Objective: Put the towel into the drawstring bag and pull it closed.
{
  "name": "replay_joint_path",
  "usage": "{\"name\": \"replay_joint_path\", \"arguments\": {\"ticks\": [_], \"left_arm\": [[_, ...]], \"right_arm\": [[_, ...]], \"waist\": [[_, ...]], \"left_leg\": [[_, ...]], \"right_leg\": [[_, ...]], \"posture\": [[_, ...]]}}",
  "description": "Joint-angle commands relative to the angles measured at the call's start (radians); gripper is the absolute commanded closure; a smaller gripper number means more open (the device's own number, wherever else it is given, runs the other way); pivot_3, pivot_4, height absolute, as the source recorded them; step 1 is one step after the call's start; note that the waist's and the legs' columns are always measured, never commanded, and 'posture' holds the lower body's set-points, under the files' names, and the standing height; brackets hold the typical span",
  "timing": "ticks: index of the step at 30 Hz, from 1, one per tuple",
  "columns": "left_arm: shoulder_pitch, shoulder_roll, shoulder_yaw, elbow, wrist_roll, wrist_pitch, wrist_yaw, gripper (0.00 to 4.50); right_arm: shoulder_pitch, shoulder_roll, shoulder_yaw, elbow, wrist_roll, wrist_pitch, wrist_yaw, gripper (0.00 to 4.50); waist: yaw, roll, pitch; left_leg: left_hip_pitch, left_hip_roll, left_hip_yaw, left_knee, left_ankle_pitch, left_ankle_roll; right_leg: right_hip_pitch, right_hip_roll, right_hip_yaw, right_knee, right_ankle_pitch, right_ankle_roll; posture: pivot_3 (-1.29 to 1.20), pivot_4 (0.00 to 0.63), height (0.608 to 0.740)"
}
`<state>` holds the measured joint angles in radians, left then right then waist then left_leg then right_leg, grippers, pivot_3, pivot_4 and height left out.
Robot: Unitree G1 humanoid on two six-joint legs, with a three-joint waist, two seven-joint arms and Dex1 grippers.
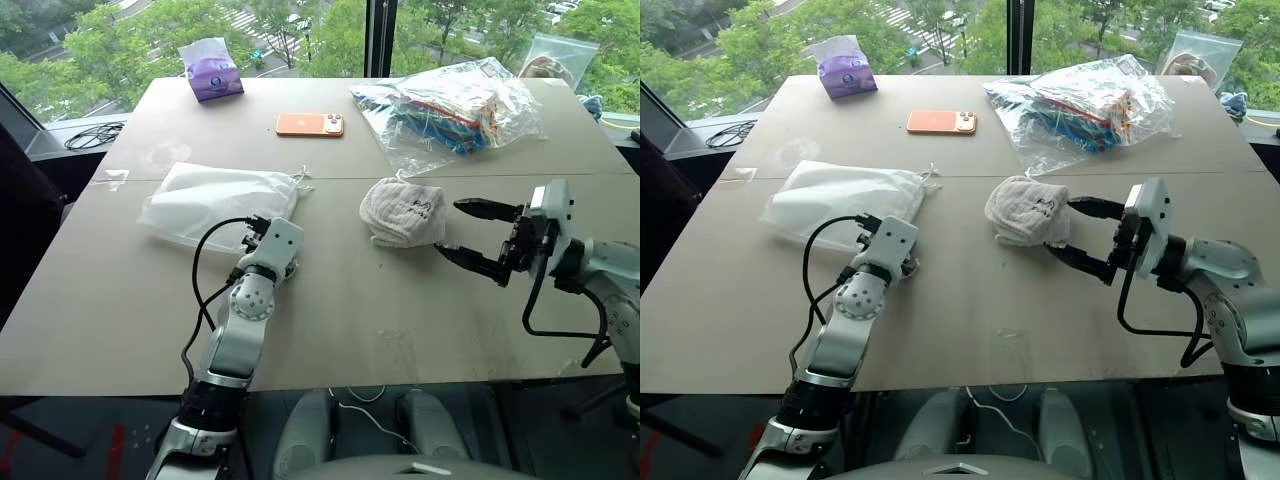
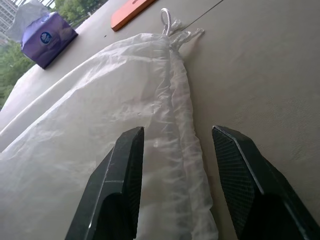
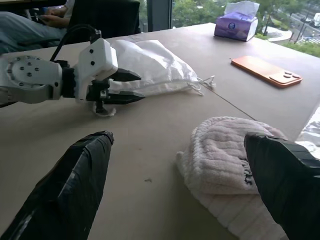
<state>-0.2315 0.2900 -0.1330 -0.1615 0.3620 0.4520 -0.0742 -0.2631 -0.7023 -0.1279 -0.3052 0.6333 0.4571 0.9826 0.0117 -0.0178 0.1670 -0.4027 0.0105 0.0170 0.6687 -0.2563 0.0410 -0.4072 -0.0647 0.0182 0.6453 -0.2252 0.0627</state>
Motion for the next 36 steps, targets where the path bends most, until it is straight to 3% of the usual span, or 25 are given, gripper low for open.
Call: {"name": "replay_joint_path", "arguments": {"ticks": [1,16,21,25,36], "left_arm": [[-0.024,-0.012,-0.009,-0.009,0.067,0.024,0.058,2.33],[-0.084,-0.053,0.006,0.124,0.139,0.024,0.205,2.33],[-0.056,-0.057,0.018,0.112,0.087,0.006,0.160,2.33],[0.010,-0.028,0.036,0.058,0.055,-0.011,0.100,2.33],[0.077,0.041,0.124,0.086,0.057,-0.099,0.156,2.33]], "right_arm": [[0.004,-0.022,-0.030,-0.041,0.030,0.009,0.017,0.00],[-0.006,-0.016,-0.018,-0.015,0.024,-0.009,0.042,0.00],[0.000,-0.013,-0.015,-0.008,0.018,-0.021,0.047,0.00],[0.006,-0.011,-0.016,-0.011,0.015,-0.029,0.047,0.00],[0.020,0.009,-0.007,-0.010,-0.002,-0.050,0.038,0.00]], "waist": [[0.000,0.000,0.000],[0.000,0.000,0.000],[0.000,0.000,0.000],[-0.001,0.000,0.000],[-0.023,0.000,0.000]], "left_leg": [[0.000,0.000,0.000,0.000,0.000,0.000],[0.000,0.000,0.000,0.000,0.000,0.000],[0.000,0.000,0.000,0.000,0.000,0.000],[0.000,0.000,0.000,0.000,0.000,0.000],[0.001,0.001,0.000,-0.001,0.000,0.000]], "right_leg": [[0.000,0.000,0.000,0.000,0.000,0.000],[0.000,0.000,0.000,0.000,0.000,0.000],[0.000,0.000,0.000,0.000,0.000,0.000],[0.000,0.000,0.000,0.000,0.000,0.000],[0.000,0.000,0.001,0.000,0.000,0.000]], "posture": [[0.00,0.150,0.740],[0.00,0.150,0.740],[0.00,0.150,0.740],[0.00,0.150,0.740],[0.00,0.150,0.740]]}}
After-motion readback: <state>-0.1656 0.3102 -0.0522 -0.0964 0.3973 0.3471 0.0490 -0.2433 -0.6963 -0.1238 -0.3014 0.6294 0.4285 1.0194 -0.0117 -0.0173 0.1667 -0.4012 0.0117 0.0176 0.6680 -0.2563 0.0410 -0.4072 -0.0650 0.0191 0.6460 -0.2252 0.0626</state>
